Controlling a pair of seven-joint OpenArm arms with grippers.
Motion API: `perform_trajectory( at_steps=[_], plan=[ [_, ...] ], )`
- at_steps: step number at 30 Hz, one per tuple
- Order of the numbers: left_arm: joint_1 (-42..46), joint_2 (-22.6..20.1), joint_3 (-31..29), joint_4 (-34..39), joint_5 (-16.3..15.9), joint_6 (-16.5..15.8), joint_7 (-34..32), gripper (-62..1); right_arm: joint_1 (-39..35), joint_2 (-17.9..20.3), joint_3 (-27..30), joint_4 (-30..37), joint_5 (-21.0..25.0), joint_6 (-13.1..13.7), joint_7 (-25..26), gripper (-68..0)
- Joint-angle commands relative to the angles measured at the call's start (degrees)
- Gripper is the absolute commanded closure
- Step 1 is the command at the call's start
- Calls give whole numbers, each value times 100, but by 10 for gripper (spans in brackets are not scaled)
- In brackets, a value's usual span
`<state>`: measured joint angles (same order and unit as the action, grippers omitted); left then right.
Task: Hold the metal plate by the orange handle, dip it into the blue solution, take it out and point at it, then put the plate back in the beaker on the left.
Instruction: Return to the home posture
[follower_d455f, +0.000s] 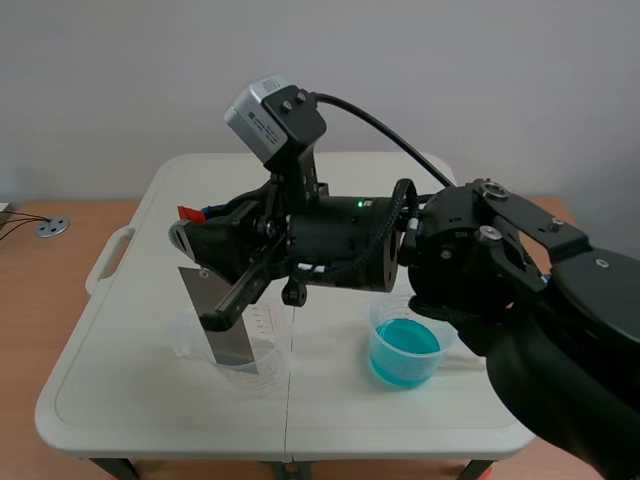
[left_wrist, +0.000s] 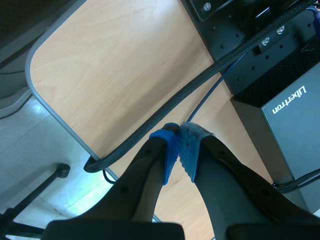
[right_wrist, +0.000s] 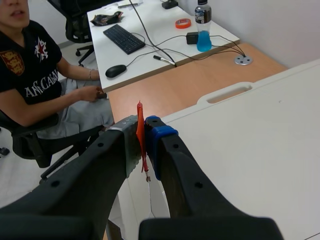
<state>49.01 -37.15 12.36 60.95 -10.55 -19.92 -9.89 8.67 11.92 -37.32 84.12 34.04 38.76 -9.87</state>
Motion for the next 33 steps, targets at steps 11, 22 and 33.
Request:
perform_trajectory(
  at_steps=[11,22,33],
  plan=[
    [46,15,0,55,-33,-31,-57,-19,87,-20,11,-393,90,9,254,-13],
    [46,15,0,55,-33,-31,-52,-19,87,-17,11,-485,90,26,254,-27],
    [46,15,0,55,-31,-31,96,-33,90,-2,13,-485,92,28,256,-258]
  ],
)
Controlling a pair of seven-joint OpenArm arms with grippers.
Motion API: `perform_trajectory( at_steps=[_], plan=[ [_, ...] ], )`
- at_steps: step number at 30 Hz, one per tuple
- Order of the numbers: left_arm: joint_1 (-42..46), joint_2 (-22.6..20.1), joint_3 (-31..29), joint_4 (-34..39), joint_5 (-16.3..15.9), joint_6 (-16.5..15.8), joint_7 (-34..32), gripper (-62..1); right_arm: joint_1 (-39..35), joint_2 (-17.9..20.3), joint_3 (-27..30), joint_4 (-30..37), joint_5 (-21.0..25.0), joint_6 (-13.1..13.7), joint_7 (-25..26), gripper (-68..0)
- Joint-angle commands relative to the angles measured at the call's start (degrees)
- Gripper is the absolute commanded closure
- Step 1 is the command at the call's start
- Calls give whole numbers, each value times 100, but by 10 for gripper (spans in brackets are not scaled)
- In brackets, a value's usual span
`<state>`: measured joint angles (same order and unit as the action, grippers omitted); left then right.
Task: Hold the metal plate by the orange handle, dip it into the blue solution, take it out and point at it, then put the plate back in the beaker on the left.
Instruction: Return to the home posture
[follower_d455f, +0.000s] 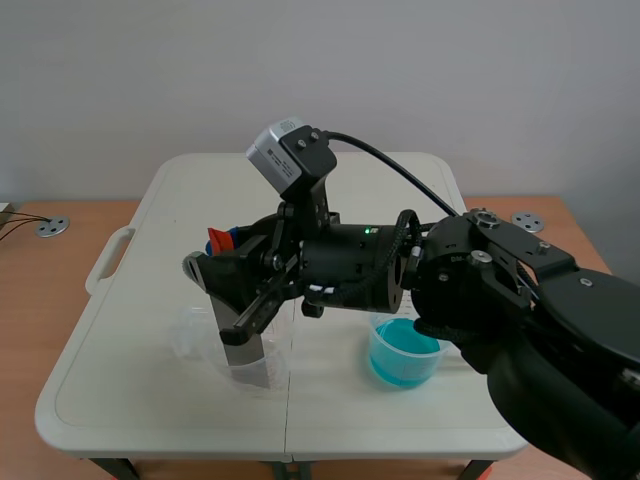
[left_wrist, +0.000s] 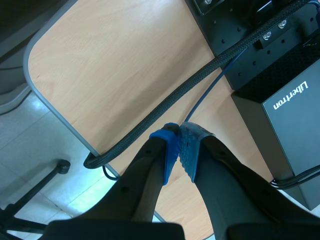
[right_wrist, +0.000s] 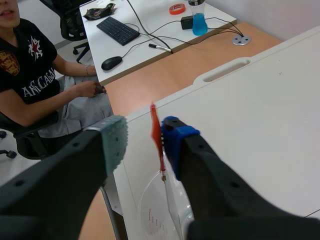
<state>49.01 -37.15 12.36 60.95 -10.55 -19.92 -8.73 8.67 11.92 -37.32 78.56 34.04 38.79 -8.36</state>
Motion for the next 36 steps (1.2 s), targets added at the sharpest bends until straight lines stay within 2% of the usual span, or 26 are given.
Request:
perform_trajectory(
  at_steps=[1,3,4,5,7,14,22,29,31,34,36],
  plan=[
    [46,15,0,55,-31,-31,-20,-63,90,-2,13,70,92,26,105,-288],
    [46,15,0,55,-31,-31,-20,-162,90,-2,20,70,92,24,107,-340],
    [46,15,0,55,-31,-31,-20,-242,90,-2,33,70,90,24,107,-364],
    [46,15,0,55,-31,-31,-20,-354,87,-2,55,70,90,22,105,-386],
    [46,22,2,55,-33,-31,-39,-623,87,-2,105,70,90,-7,109,-439],
    [33,28,0,55,-33,-31,-37,-623,87,31,409,70,87,-400,122,-658],
    [33,31,-15,55,-46,-31,-48,-623,87,44,804,72,66,-457,-4,-665],
    [31,107,-131,63,-83,-26,-216,-623,72,275,1034,155,68,-498,0,-665],
    [33,107,-409,63,-326,-26,-516,-623,22,378,1084,271,68,-498,22,-665],
    [33,98,-1025,109,-918,-26,-940,-623,-140,535,1174,529,66,-501,42,-665],
    [33,76,-1491,245,-1145,-26,-1152,-623,-280,629,1259,706,66,-527,39,-665]
  ],
)
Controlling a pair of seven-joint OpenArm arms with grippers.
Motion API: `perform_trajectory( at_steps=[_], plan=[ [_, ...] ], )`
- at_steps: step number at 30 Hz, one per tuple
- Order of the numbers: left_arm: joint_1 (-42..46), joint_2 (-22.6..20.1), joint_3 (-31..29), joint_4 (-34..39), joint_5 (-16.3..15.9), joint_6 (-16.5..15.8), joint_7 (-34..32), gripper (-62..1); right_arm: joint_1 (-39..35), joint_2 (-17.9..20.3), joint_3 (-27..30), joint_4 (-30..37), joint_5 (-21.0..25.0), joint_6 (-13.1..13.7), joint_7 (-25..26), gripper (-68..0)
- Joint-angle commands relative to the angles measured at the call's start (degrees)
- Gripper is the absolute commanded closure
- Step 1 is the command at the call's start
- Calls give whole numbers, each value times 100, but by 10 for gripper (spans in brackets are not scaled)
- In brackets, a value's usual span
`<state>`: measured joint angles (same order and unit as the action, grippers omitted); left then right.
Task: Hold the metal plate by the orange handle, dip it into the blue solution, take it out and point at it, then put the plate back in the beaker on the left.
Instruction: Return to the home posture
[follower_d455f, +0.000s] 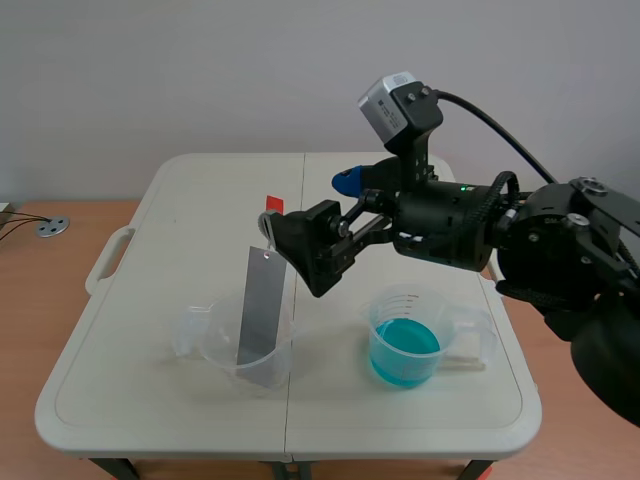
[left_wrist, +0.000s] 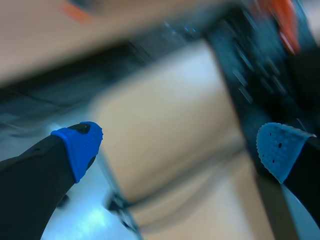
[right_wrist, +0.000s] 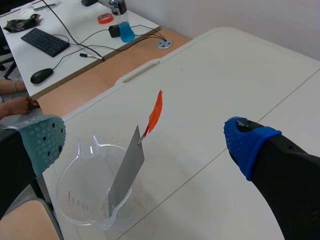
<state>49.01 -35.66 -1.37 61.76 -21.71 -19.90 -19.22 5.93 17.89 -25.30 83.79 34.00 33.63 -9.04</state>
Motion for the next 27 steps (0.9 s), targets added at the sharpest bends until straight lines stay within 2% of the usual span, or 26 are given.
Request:
perform_trajectory(
  at_steps=[1,5,10,16,22,27],
  plan=[
    [33,-72,-350,254,-90,-28,-212,-623,-92,87,109,282,68,-68,109,-665],
    [33,-72,-1172,726,-319,-28,-632,-623,-525,302,385,706,17,-153,247,-665],
    [31,-68,-1803,1521,-319,-28,-846,-623,-1143,531,754,1268,-278,-262,391,-664],
    [-337,-28,-1880,2345,-264,-35,-800,-623,-1998,688,1169,1840,-553,-520,673,-664],
    [-754,264,-1858,3010,-219,-35,-785,-623,-2850,688,1526,2291,-826,-664,890,-664],
    [-1027,535,-1818,3521,179,-103,-774,-623,-3488,688,1788,2669,-1121,-758,1143,-664]
  ],
)
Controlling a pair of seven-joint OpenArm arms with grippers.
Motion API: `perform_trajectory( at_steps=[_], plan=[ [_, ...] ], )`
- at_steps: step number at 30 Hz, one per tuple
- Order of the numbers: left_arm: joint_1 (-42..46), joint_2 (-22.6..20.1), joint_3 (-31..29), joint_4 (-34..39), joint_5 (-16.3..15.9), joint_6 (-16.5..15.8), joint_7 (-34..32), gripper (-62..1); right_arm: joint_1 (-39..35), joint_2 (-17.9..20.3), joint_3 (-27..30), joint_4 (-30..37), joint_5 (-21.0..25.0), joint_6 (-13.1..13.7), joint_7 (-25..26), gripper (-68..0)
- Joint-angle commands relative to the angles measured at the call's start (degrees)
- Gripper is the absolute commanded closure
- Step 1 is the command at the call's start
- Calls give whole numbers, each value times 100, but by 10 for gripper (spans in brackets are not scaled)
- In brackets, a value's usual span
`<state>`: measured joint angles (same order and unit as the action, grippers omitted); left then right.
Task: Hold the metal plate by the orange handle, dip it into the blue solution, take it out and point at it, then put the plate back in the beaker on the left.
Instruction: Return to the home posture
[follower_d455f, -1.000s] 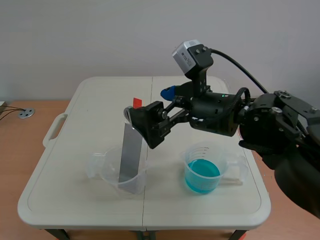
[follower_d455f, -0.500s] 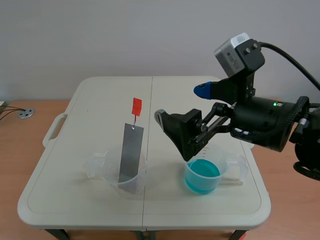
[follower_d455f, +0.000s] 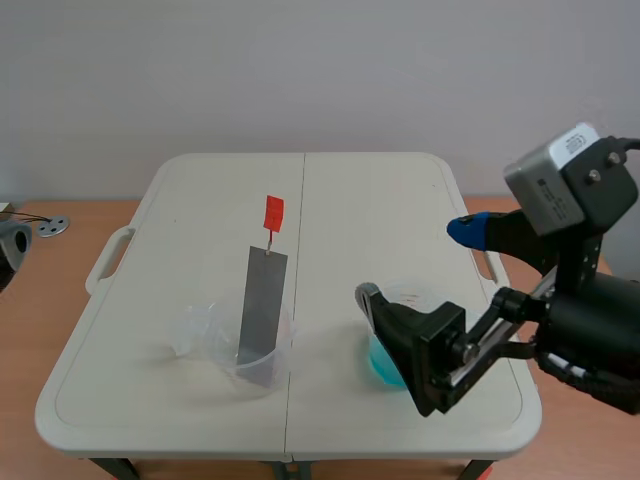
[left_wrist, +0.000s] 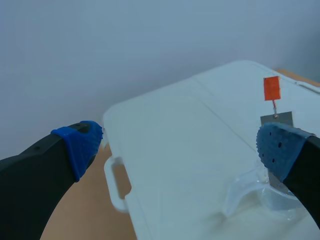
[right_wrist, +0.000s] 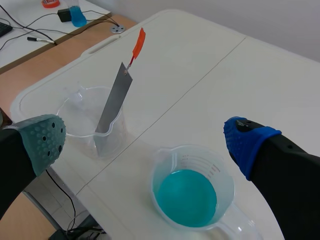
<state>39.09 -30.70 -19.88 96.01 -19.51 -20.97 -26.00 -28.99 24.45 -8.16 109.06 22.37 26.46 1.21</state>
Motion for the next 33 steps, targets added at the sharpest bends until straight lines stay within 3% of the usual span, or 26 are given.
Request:
perform_trajectory(
  at_steps=[1,7,13,16,24,33],
  plan=[
    [-92,74,70,186,48,2,-74,-623,-118,33,133,214,-4,-90,155,-664],
    [-396,131,540,568,608,-17,570,-623,-793,33,494,581,-140,-310,221,-664],
    [-595,131,868,608,597,-22,804,-623,-1344,33,719,815,-199,-341,337,-664],
    [-595,131,953,656,393,-81,811,-623,-1510,33,741,855,-385,-424,463,-664],
    [-592,129,1034,833,164,-125,960,-623,-1513,31,748,855,-575,-468,343,-664],
    [-592,129,1034,833,164,-125,957,-623,-1510,31,748,855,-575,-466,166,-664]
  ],
)
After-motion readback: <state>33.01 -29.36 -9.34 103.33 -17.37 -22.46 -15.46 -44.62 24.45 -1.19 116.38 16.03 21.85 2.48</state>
